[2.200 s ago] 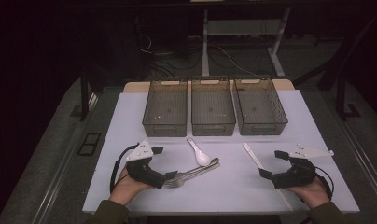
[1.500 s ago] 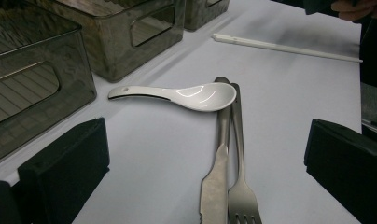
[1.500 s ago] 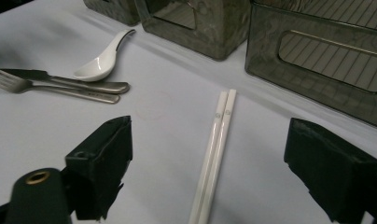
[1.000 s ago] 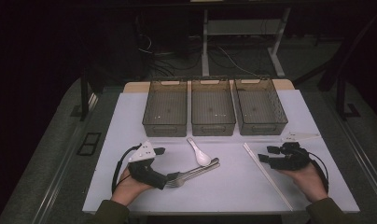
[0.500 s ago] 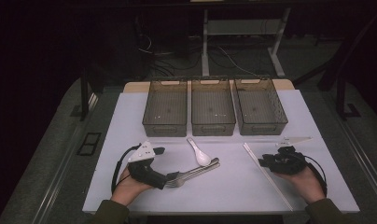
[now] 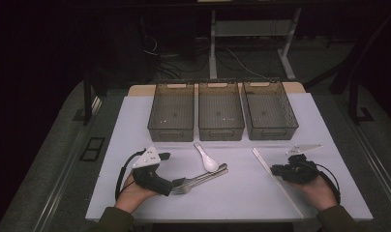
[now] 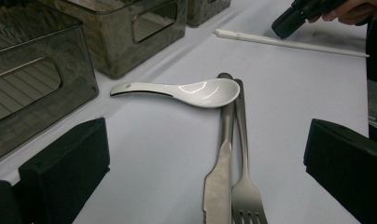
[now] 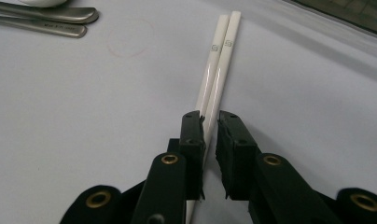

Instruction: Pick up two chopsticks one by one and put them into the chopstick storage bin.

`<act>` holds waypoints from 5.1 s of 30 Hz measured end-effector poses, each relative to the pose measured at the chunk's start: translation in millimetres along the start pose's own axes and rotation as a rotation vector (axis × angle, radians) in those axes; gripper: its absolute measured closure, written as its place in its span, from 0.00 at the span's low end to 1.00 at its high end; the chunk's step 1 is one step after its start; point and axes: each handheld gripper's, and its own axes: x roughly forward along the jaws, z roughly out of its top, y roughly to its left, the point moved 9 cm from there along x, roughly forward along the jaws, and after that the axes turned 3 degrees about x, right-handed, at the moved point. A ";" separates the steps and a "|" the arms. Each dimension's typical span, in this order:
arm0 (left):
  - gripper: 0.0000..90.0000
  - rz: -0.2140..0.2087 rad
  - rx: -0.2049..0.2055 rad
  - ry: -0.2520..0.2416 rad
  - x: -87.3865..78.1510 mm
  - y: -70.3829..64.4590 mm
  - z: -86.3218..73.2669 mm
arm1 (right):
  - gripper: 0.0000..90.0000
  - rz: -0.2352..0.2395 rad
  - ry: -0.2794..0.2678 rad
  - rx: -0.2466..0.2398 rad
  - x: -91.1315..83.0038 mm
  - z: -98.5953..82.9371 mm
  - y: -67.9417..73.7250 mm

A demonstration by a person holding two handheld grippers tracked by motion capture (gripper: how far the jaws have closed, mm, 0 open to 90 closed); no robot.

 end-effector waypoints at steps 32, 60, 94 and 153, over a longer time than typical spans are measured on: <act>0.00 0.009 0.002 0.004 -0.5 1.0 -0.9 | 0.91 -0.086 0.059 -0.068 2.8 -6.2 -3.0; 0.00 0.012 0.006 0.009 -0.2 1.1 -1.6 | 0.94 -0.105 0.059 -0.057 0.5 -6.1 -19.2; 0.00 0.001 0.003 -0.005 -1.0 0.5 -0.1 | 0.94 0.009 -0.112 -0.035 -42.1 28.9 -12.4; 0.00 -0.001 -0.006 -0.035 0.4 -2.3 4.9 | 0.94 0.109 -0.099 -0.185 41.8 230.5 85.9</act>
